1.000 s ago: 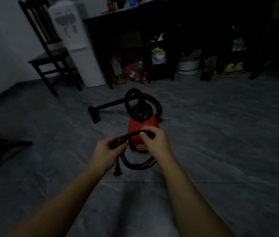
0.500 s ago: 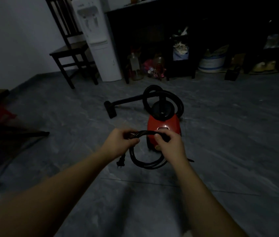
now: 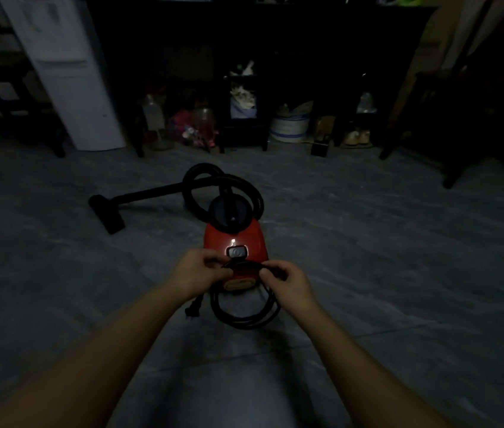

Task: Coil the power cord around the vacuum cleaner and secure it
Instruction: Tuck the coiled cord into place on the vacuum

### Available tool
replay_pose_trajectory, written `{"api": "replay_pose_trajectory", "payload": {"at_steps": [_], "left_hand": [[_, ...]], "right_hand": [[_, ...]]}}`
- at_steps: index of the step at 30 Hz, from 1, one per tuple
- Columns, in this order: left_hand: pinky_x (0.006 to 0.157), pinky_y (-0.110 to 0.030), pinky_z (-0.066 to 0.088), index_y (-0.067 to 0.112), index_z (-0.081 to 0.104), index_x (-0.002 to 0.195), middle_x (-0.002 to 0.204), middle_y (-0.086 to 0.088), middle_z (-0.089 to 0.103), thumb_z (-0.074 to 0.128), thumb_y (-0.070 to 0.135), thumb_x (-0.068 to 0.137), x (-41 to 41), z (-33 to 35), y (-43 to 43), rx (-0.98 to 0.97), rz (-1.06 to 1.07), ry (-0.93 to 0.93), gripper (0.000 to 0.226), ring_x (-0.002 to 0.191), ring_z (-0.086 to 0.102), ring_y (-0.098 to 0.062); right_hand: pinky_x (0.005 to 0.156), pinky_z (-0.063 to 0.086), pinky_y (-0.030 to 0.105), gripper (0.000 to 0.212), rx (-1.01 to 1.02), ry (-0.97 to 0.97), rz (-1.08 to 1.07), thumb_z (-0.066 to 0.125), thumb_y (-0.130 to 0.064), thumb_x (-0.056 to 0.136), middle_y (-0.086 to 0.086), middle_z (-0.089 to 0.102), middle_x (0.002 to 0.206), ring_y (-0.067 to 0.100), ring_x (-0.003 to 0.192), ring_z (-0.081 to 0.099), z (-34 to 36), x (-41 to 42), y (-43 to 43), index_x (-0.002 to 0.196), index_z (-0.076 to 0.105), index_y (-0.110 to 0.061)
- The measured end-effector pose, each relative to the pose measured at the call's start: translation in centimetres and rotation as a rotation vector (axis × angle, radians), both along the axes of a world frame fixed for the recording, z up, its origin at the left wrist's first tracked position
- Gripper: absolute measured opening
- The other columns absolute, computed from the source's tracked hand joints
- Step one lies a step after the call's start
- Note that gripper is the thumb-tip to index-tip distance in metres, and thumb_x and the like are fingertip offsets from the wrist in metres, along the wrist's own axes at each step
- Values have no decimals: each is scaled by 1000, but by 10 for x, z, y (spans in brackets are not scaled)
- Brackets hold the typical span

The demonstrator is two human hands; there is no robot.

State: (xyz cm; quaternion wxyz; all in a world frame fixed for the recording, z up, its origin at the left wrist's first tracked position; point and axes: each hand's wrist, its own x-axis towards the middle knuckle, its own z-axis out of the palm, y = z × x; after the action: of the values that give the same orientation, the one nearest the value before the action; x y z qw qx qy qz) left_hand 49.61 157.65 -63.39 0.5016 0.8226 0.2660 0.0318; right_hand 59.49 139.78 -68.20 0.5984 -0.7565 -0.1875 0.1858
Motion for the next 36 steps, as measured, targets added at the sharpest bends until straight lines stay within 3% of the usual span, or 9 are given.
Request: {"api": "replay_pose_trajectory", "payload": {"at_steps": [5,10,13,17,21,26,28,31,36], "left_hand": [[77,-26,55,-1,70,110,102,-24,72,75,-1,80,3,-12,22,-215,109,-28,30,91,69,-29],[65,-11,54,0,70,109,94,-20,73,73,-2,81,5,-21,40,-284,203,-67,29,78,66,-20],[72,-20,54,2,71,109,95,-20,74,75,3,81,15,-37,49,-247,156,-54,28,82,68,-20],[59,-16,45,16,73,88,74,1,68,78,13,79,27,-57,52,-68,59,-18,10,65,61,-8],[58,-17,49,22,64,71,66,1,62,75,4,80,33,-73,45,-25,68,52,23,60,57,-11],[86,-37,57,6,70,98,82,-8,70,74,1,78,53,-90,62,61,62,116,21,81,67,-23],[83,-36,57,8,72,99,89,-10,73,74,2,78,56,-108,63,115,67,110,22,85,69,-25],[67,-15,49,8,72,106,95,-5,72,73,4,81,60,-121,63,160,0,131,25,82,65,-16],[85,-34,56,6,75,104,95,-12,75,74,4,81,73,-116,70,186,-27,116,23,90,71,-25]], "right_hand": [[88,55,32,10,-219,-5,74,70,-16,88,-5,69,88,16,89,67,20,13,30,91,68,-25],[85,55,32,18,-357,-67,126,70,-18,87,4,71,97,19,92,67,29,22,60,104,71,-11],[79,55,27,18,-345,-57,168,70,-16,88,7,72,100,20,92,68,17,37,58,106,71,-13],[62,49,10,16,-342,-70,123,69,-11,89,5,69,86,11,73,64,-14,46,47,104,70,-6],[81,55,31,10,-380,-86,146,70,-13,87,7,72,91,19,84,68,-36,56,57,97,72,-11],[86,55,34,15,-374,-147,196,69,-17,88,7,73,99,20,92,68,-53,85,79,102,72,-12],[86,55,35,16,-362,-153,169,70,-16,87,7,73,98,21,92,68,-74,86,79,102,72,-11],[87,57,40,13,-340,-148,175,72,-13,85,7,73,92,23,87,69,-100,88,75,98,73,-12],[89,57,39,15,-296,-37,104,75,-13,84,6,71,93,24,92,69,-109,105,81,98,71,-17]]}}
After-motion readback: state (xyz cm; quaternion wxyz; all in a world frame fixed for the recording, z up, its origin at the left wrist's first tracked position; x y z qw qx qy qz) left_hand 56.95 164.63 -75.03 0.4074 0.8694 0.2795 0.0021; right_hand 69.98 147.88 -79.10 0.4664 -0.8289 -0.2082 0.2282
